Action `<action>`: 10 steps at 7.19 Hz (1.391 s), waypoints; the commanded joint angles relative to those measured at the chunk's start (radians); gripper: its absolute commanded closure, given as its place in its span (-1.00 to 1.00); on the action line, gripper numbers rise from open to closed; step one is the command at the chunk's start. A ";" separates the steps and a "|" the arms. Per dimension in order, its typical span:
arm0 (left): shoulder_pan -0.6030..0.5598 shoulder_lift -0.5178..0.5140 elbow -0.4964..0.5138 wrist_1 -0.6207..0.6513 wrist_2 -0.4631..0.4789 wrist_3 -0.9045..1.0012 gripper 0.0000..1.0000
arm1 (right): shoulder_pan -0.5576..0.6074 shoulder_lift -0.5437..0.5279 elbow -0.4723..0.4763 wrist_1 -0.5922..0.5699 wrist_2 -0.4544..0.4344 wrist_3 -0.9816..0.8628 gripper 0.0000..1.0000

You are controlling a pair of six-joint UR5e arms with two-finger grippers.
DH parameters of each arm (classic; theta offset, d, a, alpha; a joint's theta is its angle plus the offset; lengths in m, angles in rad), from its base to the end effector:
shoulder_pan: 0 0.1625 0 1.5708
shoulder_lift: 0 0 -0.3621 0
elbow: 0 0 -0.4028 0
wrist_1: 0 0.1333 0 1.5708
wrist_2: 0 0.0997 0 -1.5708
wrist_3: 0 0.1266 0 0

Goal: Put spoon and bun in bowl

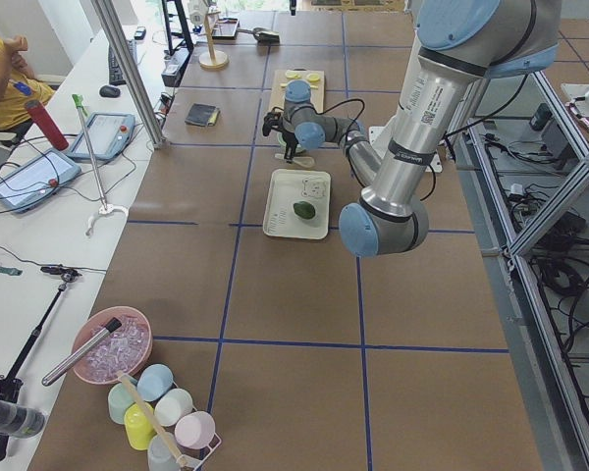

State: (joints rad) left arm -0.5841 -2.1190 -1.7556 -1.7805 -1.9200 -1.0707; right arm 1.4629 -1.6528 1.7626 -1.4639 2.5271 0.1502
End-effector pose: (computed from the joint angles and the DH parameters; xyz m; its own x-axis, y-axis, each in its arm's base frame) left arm 0.4867 -0.4296 0.1912 0.5679 0.1647 -0.8065 0.0170 0.9772 0.2116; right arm -0.0224 -0.4842 0.5291 0.5638 -0.0888 0.8211 0.0211 0.9954 0.0932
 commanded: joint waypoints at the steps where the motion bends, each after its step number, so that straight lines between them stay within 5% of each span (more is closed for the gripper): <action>1: 0.001 -0.190 0.149 -0.003 0.001 -0.092 1.00 | -0.103 0.011 0.115 0.002 0.006 0.230 -1.00; 5: 0.058 -0.252 0.266 -0.120 0.072 -0.164 0.88 | -0.252 0.062 0.182 0.049 -0.013 0.494 -1.00; 6: 0.061 -0.243 0.268 -0.122 0.073 -0.151 -0.01 | -0.283 0.067 0.181 0.054 -0.042 0.496 -1.00; 7: 0.060 -0.237 0.260 -0.117 0.073 -0.147 -0.40 | -0.350 0.118 0.182 0.054 -0.130 0.526 -1.00; 10: -0.040 -0.156 0.170 -0.108 0.064 -0.115 -0.45 | -0.566 0.256 0.176 0.054 -0.302 0.759 -1.00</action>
State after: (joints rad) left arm -0.5759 -2.3274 -1.5278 -1.8941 -1.8501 -1.2096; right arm 0.9888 -1.4515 1.9438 -1.4099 2.2904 0.8438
